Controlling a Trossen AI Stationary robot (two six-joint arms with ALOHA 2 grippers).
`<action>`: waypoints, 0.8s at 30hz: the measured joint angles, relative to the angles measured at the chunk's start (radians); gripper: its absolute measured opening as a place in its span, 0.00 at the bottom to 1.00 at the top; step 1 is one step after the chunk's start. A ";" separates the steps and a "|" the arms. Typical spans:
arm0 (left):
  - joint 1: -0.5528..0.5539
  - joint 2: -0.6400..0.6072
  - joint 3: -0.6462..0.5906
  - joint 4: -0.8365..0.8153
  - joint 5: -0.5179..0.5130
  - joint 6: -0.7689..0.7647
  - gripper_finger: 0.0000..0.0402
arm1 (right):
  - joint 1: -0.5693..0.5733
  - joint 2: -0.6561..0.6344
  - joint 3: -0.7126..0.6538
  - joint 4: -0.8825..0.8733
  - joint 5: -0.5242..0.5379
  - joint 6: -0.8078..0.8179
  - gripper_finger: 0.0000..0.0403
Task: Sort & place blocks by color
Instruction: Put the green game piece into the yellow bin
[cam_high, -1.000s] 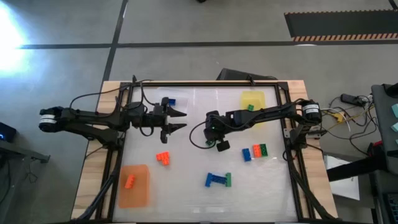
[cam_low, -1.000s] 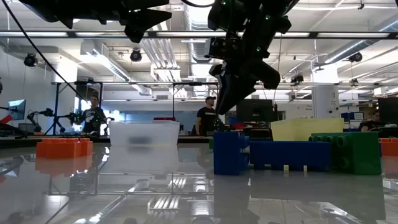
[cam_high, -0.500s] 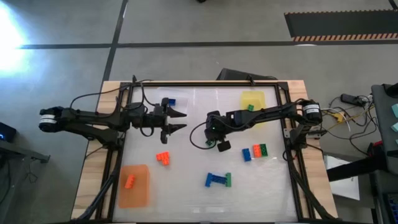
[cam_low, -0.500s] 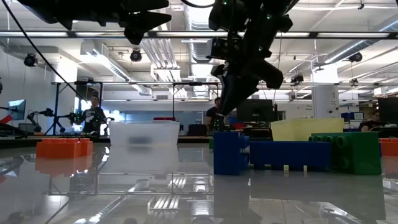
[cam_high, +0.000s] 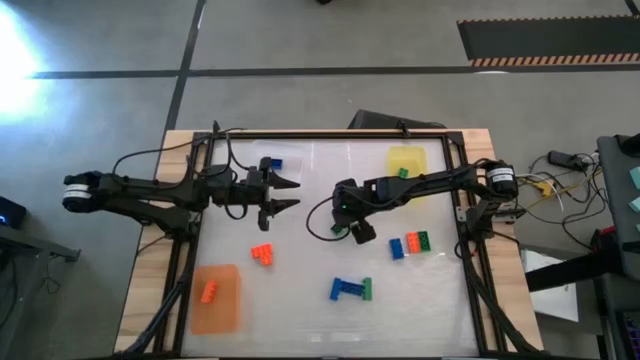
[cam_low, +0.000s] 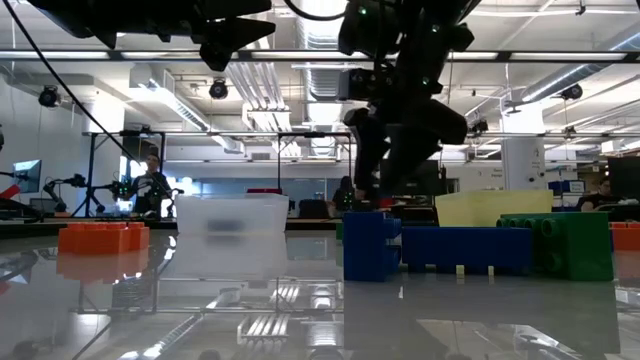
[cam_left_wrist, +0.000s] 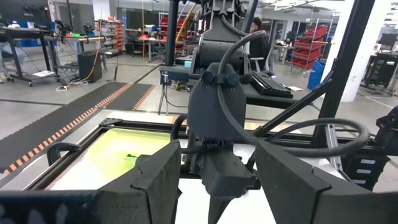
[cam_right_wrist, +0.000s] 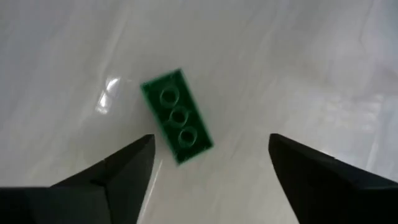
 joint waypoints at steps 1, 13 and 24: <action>0.000 0.000 0.000 0.000 0.000 0.000 0.48 | -0.001 0.000 -0.002 -0.016 -0.006 0.000 0.78; 0.000 0.000 0.000 0.001 0.000 0.000 0.48 | -0.006 0.037 -0.030 0.051 -0.084 0.008 0.77; 0.000 0.000 0.000 0.007 0.000 0.000 0.48 | -0.020 0.160 -0.015 0.119 -0.087 -0.018 0.69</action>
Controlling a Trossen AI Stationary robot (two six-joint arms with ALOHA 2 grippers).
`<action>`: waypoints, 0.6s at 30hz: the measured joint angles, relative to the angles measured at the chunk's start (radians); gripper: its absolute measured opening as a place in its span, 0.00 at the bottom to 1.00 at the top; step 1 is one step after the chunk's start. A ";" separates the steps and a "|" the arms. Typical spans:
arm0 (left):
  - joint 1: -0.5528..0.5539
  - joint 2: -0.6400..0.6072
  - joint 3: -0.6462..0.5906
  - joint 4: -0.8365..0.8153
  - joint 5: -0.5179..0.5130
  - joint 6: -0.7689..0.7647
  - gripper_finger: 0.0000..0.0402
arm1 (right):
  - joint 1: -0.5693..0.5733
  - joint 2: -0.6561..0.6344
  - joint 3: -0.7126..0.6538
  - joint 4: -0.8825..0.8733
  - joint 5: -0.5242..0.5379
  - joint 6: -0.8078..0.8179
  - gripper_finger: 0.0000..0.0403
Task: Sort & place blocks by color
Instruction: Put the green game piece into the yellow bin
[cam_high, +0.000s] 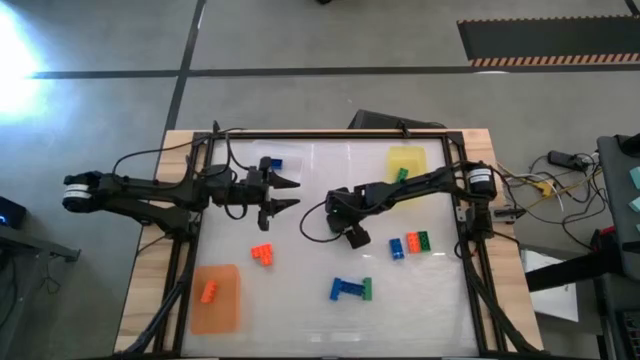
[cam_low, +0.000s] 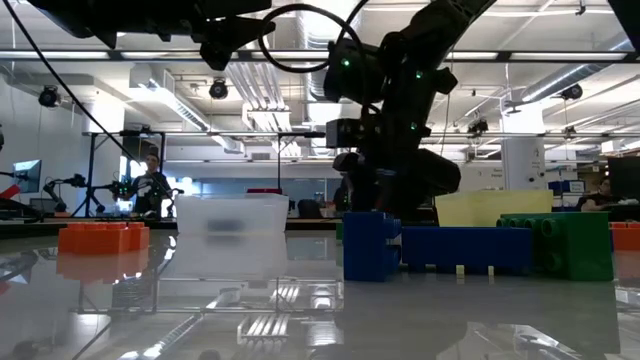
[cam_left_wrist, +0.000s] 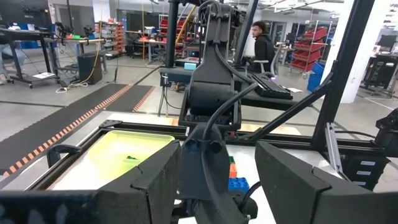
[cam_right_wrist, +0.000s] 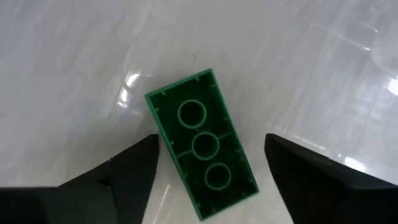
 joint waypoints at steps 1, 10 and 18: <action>0.000 0.000 0.000 0.000 0.000 0.000 0.48 | 0.000 0.003 0.001 -0.003 -0.004 0.000 0.66; 0.000 0.000 0.000 0.004 0.000 0.000 0.48 | -0.002 -0.004 0.004 -0.003 0.008 0.030 0.33; 0.000 0.001 -0.002 0.008 0.000 0.000 0.48 | -0.004 -0.071 0.015 -0.031 0.025 0.128 0.31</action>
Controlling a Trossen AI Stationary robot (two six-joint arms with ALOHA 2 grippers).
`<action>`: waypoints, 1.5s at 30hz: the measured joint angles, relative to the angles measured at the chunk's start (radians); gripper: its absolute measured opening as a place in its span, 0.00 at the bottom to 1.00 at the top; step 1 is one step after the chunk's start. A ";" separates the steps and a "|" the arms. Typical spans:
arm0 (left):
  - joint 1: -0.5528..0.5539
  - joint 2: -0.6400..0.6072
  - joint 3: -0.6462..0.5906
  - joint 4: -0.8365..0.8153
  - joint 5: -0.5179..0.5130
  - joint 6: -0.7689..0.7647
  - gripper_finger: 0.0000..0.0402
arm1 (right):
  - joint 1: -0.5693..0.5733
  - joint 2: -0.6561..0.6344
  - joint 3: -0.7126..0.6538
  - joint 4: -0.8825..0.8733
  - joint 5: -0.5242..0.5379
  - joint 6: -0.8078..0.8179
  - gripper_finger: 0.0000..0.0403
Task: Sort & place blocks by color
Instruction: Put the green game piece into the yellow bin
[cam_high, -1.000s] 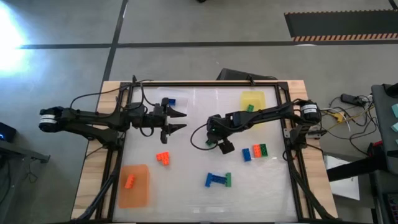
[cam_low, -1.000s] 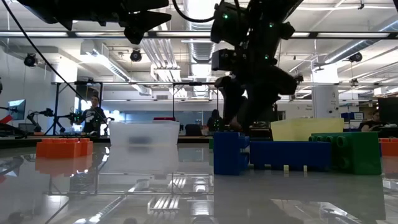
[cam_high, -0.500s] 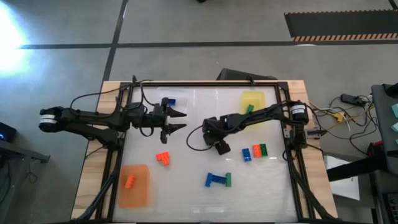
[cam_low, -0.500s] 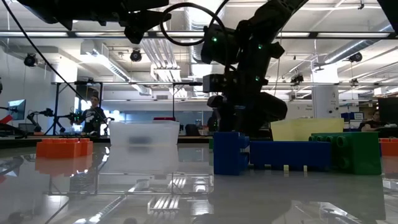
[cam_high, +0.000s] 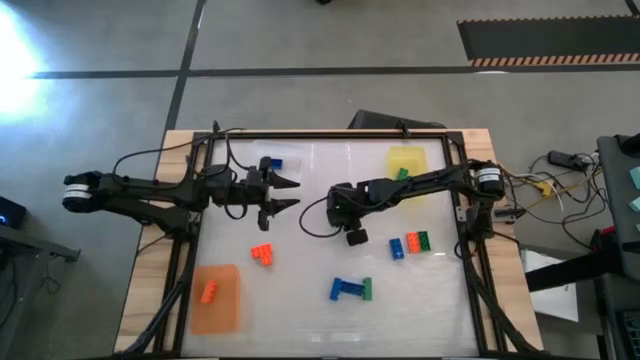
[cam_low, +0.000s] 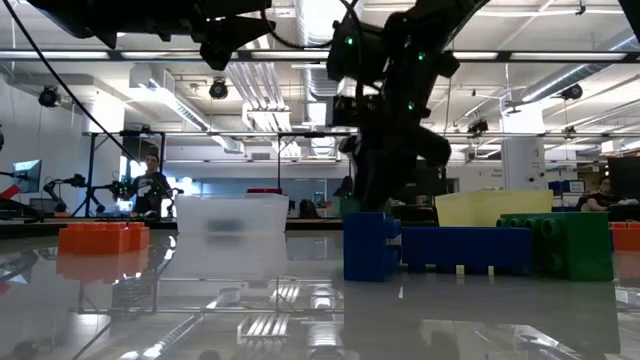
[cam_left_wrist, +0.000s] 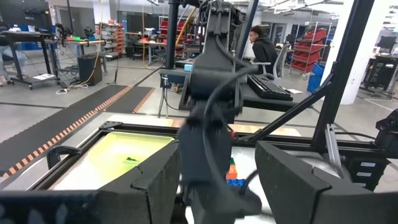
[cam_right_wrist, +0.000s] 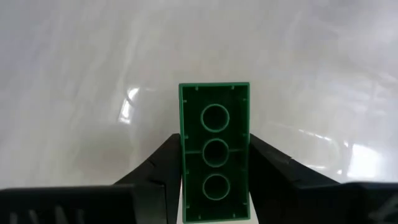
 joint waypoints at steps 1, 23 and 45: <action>0.000 0.000 0.000 0.000 0.000 0.000 0.48 | -0.002 -0.014 0.003 -0.011 0.017 0.018 0.31; 0.000 0.000 -0.002 0.007 0.000 -0.001 0.48 | -0.381 -0.387 -0.138 -0.305 0.357 0.743 0.33; 0.000 0.000 -0.003 0.008 -0.001 0.000 0.48 | -0.497 -0.428 -0.406 -0.036 0.424 0.941 0.48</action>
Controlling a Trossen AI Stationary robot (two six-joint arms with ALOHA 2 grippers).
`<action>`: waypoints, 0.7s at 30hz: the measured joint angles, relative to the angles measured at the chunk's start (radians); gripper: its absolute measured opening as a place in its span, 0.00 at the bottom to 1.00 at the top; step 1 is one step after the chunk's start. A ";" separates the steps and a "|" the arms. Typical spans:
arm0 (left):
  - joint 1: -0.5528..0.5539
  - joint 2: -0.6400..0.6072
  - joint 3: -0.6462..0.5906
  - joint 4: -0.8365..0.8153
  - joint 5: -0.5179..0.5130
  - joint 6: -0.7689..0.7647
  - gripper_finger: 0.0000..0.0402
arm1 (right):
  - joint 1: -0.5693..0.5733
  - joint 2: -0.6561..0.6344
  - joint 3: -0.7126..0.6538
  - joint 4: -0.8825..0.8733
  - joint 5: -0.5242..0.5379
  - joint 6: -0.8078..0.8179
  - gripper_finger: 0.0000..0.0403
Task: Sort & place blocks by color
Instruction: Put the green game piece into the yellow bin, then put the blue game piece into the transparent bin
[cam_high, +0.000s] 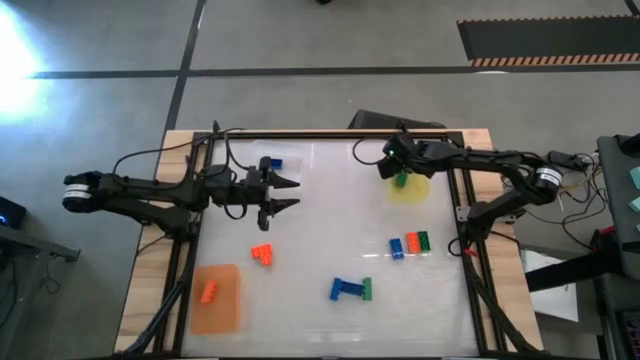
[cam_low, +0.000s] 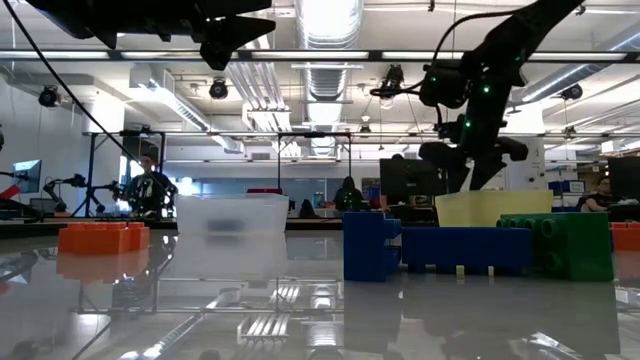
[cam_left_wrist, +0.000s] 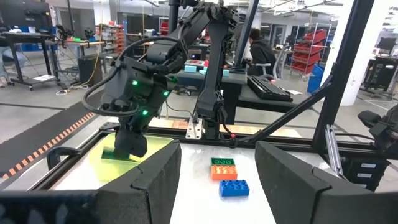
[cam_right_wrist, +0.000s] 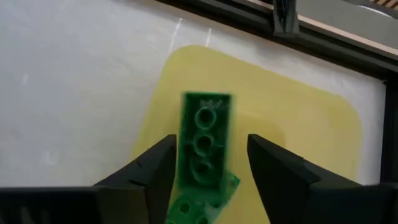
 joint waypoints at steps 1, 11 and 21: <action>0.000 0.000 0.000 0.000 0.000 0.000 0.48 | 0.000 0.003 0.002 0.003 0.000 0.000 0.49; 0.000 0.000 -0.005 0.001 -0.004 -0.001 0.48 | 0.015 -0.024 0.037 0.000 -0.035 -0.042 0.56; 0.000 0.025 -0.015 0.002 -0.004 -0.029 0.48 | 0.181 -0.072 0.095 0.000 -0.081 -0.079 0.56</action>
